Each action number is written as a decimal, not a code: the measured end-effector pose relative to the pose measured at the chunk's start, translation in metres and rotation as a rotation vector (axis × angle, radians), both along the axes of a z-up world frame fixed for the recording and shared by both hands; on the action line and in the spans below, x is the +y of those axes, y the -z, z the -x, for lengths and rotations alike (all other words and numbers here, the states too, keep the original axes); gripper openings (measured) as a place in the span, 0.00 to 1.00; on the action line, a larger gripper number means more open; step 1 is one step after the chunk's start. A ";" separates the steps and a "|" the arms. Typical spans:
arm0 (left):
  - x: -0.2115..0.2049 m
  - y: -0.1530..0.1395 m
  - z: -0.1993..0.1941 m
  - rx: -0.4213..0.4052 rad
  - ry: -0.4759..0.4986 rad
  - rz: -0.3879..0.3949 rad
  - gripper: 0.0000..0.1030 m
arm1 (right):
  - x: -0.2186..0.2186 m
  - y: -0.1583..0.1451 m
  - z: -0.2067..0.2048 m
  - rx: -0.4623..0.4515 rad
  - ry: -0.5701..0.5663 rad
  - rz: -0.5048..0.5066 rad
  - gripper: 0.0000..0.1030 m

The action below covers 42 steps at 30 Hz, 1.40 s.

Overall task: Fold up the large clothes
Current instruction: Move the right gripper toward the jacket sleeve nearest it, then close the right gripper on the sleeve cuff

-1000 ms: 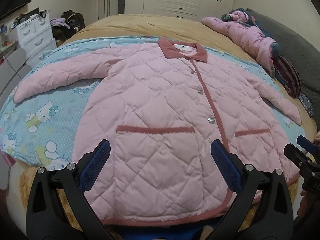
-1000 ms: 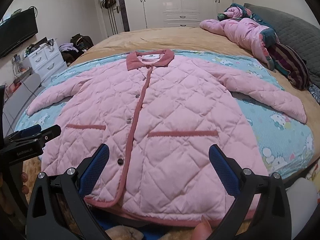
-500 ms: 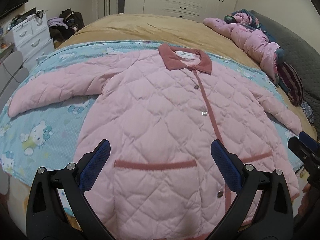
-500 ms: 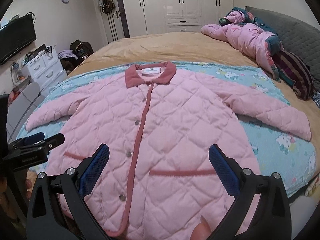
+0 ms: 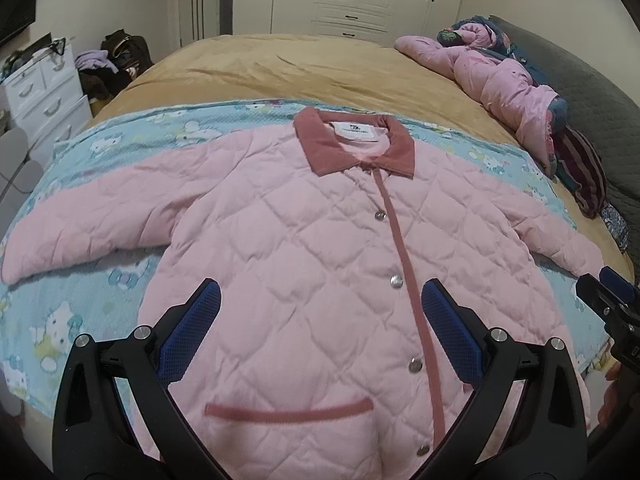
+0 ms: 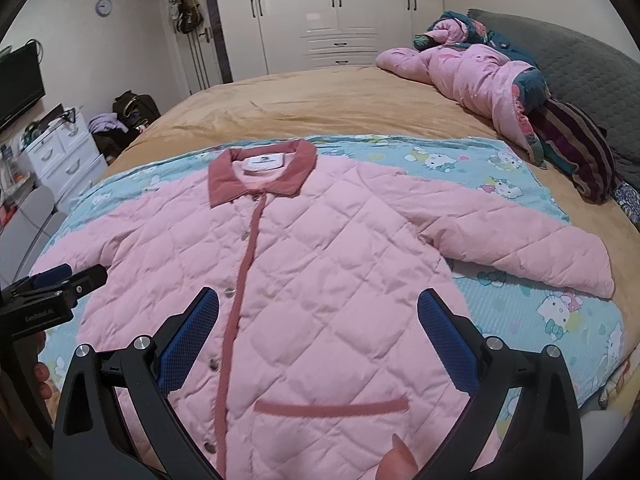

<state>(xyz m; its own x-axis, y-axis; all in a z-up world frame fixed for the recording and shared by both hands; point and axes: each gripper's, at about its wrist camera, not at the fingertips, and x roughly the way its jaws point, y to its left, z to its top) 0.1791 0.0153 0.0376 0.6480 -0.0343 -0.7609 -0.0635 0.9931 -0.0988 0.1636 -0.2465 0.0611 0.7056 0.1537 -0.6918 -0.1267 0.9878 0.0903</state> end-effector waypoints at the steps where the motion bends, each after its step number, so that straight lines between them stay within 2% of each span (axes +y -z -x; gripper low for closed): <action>1: -0.002 0.000 -0.004 0.004 0.004 0.003 0.91 | -0.003 0.000 -0.003 -0.001 0.008 0.000 0.96; 11: -0.028 0.008 -0.047 0.035 0.047 0.006 0.91 | -0.049 0.009 -0.041 0.013 0.120 -0.012 0.96; 21: -0.052 0.019 -0.075 0.043 0.065 -0.015 0.91 | -0.111 0.031 -0.074 0.053 0.274 -0.033 0.96; 29: -0.072 0.032 -0.100 0.067 0.106 0.011 0.91 | -0.173 0.058 -0.095 0.111 0.424 -0.106 0.96; 34: -0.087 0.039 -0.114 0.074 0.114 -0.015 0.91 | -0.217 0.075 -0.106 0.143 0.535 -0.161 0.96; 39: -0.095 0.049 -0.131 0.099 0.114 -0.007 0.91 | -0.260 0.092 -0.110 0.166 0.642 -0.192 0.96; 42: -0.099 0.054 -0.142 0.109 0.109 -0.028 0.91 | -0.287 0.105 -0.110 0.187 0.709 -0.251 0.96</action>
